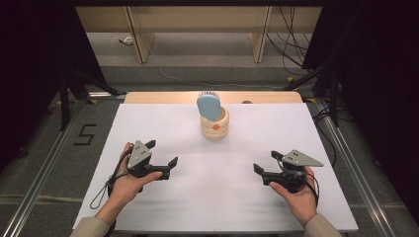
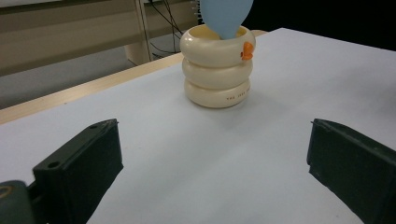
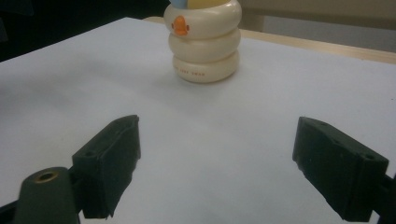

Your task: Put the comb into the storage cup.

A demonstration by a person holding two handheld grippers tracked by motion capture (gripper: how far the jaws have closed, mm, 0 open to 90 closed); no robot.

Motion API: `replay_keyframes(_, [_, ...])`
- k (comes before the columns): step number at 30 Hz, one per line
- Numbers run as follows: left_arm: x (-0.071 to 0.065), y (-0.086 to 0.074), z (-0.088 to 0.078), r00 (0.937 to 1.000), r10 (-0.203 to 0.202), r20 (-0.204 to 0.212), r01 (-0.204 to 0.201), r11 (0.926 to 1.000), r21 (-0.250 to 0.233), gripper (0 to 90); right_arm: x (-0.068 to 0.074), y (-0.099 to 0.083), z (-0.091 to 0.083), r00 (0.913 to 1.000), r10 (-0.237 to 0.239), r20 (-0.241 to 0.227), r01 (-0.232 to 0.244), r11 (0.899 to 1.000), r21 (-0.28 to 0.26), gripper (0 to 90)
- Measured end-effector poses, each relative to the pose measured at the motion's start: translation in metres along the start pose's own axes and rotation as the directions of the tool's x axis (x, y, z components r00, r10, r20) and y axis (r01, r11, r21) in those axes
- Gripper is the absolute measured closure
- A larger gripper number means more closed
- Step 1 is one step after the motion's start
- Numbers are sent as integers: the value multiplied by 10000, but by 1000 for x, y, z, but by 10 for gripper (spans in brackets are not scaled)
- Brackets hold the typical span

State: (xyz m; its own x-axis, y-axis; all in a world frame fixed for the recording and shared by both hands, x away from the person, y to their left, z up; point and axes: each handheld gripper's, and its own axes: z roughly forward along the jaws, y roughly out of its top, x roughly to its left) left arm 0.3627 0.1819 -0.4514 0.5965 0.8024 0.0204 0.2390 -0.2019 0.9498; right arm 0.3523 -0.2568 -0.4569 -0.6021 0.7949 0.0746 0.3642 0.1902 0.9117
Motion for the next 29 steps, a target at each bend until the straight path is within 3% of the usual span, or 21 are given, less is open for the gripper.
replay_keyframes(13, [11, -14, -16, 9992, -224, -342, 221, 9997, -78, 30, 1, 1, 0, 9999, -120, -28, 120, 9999, -15, 162])
replay_keyframes(29, [14, -19, -16, 9976, -592, -368, 592, 9982, -30, 38, 0, 0, 0, 9999, -137, -38, 137, 9999, -14, 162])
